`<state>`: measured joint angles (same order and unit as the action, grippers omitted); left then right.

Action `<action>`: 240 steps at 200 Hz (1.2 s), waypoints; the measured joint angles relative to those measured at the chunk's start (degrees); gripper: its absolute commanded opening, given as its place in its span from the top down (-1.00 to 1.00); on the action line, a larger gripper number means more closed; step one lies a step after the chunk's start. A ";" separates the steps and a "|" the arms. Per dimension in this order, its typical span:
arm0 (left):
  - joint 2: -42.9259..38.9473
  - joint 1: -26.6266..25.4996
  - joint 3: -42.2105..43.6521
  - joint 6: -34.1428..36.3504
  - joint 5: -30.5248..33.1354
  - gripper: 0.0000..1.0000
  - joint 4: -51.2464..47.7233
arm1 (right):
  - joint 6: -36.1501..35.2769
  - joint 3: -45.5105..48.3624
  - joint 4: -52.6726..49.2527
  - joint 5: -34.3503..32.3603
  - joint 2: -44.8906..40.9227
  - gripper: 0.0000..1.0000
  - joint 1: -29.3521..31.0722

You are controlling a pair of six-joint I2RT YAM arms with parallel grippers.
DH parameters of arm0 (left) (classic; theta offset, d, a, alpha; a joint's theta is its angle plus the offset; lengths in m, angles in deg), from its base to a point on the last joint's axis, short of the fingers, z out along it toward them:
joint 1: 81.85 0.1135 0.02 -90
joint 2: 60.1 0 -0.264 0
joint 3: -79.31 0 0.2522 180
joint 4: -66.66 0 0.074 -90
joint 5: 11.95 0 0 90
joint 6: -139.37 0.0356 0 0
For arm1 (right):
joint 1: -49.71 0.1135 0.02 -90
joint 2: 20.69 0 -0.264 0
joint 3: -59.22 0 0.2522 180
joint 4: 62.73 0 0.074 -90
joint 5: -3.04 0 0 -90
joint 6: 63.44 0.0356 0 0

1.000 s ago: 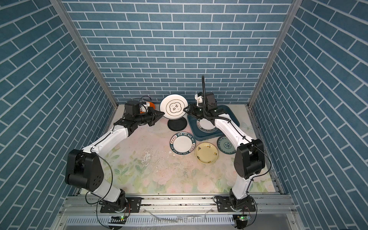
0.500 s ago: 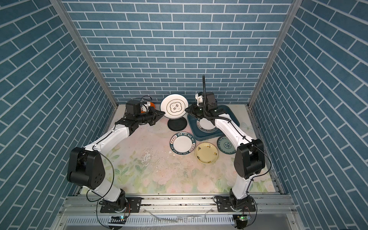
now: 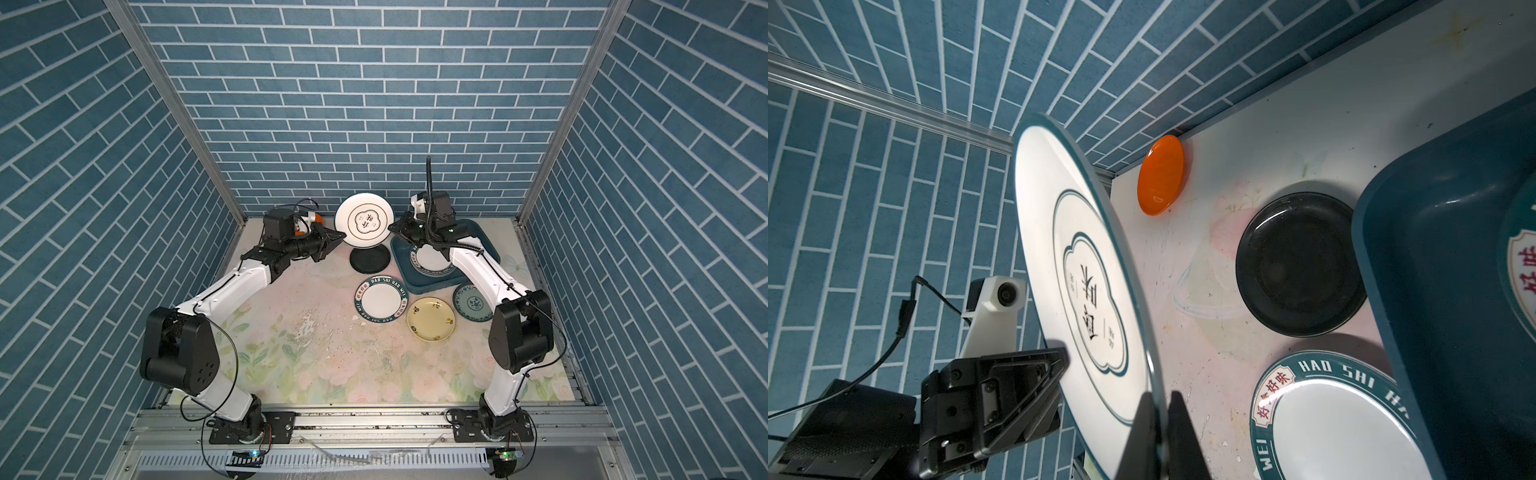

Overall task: Place the plates into the plastic bin on the countertop
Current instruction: 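Carry the white plate over the bin with the right gripper while the left releases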

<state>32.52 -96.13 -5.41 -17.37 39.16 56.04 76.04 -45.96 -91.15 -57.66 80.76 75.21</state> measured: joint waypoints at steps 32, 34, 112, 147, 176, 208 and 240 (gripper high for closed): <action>0.00 0.00 0.00 -0.13 -0.02 0.59 0.28 | -0.11 0.00 0.11 0.07 0.20 1.00 0.00; 0.00 0.00 0.00 -0.15 0.00 0.58 0.31 | -0.17 0.00 0.11 0.07 0.22 1.00 0.00; 0.00 0.00 0.00 -0.15 -0.11 0.11 1.07 | -0.72 0.00 -0.46 0.07 0.46 1.00 -0.17; 0.00 0.00 -1.03 2.64 0.74 -0.09 -1.97 | -1.75 0.00 -0.87 0.07 0.48 1.00 -0.55; -0.17 0.02 -3.04 5.86 2.75 -0.32 -6.71 | -1.97 0.00 -1.31 0.09 0.57 1.00 -1.09; -0.94 0.02 -3.21 7.69 3.76 -0.43 -8.94 | -1.99 0.00 -1.73 0.07 0.57 1.00 -1.86; -0.96 0.02 -3.32 8.63 3.69 -0.67 -8.92 | -2.67 0.00 -2.25 0.07 0.57 1.00 -2.58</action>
<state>31.55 -96.11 -8.73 -8.73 42.85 47.12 73.37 -45.96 -93.40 -57.59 81.32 72.63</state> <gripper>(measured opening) 0.793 0.067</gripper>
